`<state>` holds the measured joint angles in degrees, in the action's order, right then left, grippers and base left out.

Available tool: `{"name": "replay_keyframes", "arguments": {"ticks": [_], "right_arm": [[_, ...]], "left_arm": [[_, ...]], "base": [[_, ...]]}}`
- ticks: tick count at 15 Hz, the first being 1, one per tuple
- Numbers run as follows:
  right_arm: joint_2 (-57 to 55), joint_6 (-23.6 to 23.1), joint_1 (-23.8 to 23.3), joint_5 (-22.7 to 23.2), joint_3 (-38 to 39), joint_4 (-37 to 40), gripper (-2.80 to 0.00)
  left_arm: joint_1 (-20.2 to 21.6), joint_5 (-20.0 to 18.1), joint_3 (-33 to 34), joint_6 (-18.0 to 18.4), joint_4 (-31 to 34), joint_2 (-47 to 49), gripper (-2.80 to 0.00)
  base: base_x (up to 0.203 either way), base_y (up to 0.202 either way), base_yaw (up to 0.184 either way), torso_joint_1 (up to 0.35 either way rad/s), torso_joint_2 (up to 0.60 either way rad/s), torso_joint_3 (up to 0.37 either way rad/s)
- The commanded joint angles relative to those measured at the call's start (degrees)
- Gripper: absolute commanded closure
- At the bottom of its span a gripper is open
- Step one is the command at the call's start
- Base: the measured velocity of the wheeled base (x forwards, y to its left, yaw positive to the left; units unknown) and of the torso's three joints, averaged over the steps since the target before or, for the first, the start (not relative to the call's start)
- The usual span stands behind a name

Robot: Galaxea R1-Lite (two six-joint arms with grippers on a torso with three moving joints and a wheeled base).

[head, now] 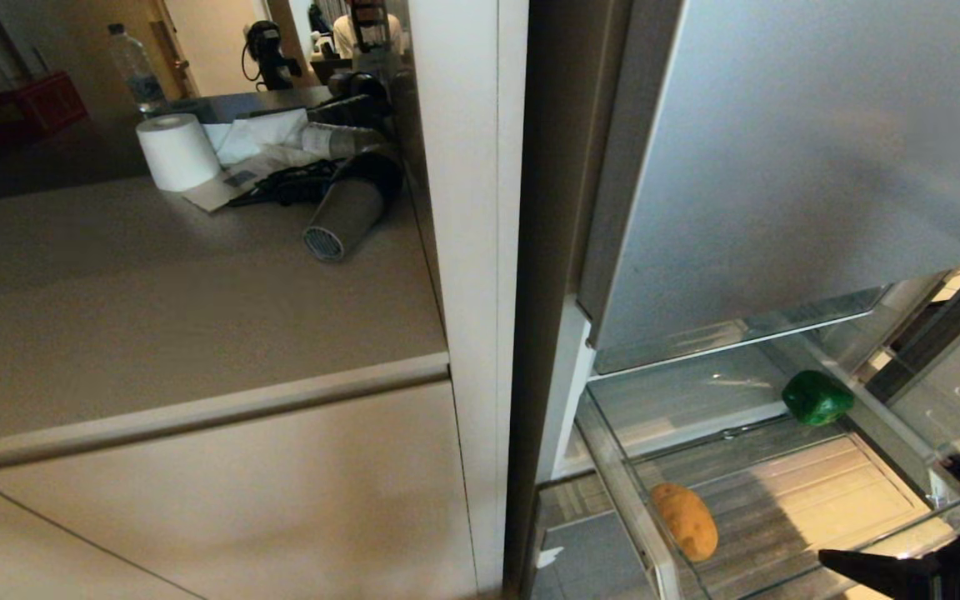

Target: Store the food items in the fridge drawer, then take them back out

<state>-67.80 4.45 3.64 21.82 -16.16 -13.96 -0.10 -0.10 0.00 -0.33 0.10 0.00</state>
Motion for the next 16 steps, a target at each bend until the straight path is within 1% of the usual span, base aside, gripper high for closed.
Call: {"name": "replay_keyframes", "arguments": {"ticks": [1, 3, 5, 10, 15, 16], "right_arm": [[-9.1, -0.2, 1.9, 0.2, -1.7, -2.5, 0.0], [-14.3, -0.5, 3.1, 0.1, -3.1, -6.3, 0.0], [-18.8, -1.1, 3.6, 0.1, -5.2, -7.5, 0.0], [-25.6, -5.2, 4.3, -2.4, -9.5, -7.8, 0.0], [-32.4, -6.1, 6.6, -2.6, -14.5, -7.7, 0.0], [-33.6, -6.6, 7.5, -3.3, -15.6, -7.7, 0.0]], "left_arm": [[0.0, 0.0, 0.0, 0.0, 0.0, 0.1, 0.0], [0.0, 0.0, 0.0, 0.0, 0.0, 0.1, 0.0], [0.0, 0.0, 0.0, 0.0, 0.0, 0.1, 0.0], [0.0, 0.0, 0.0, 0.0, 0.0, 0.1, 0.0], [0.0, 0.0, 0.0, 0.0, 0.0, 0.1, 0.0], [0.0, 0.0, 0.0, 0.0, 0.0, 0.1, 0.0]], "base": [[0.0, 0.0, 0.0, 0.0, 0.0, 0.0], [0.0, 0.0, 0.0, 0.0, 0.0, 0.0], [0.0, 0.0, 0.0, 0.0, 0.0, 0.0], [0.0, 0.0, 0.0, 0.0, 0.0, 0.0], [0.0, 0.0, 0.0, 0.0, 0.0, 0.0], [0.0, 0.0, 0.0, 0.0, 0.0, 0.0]]}}
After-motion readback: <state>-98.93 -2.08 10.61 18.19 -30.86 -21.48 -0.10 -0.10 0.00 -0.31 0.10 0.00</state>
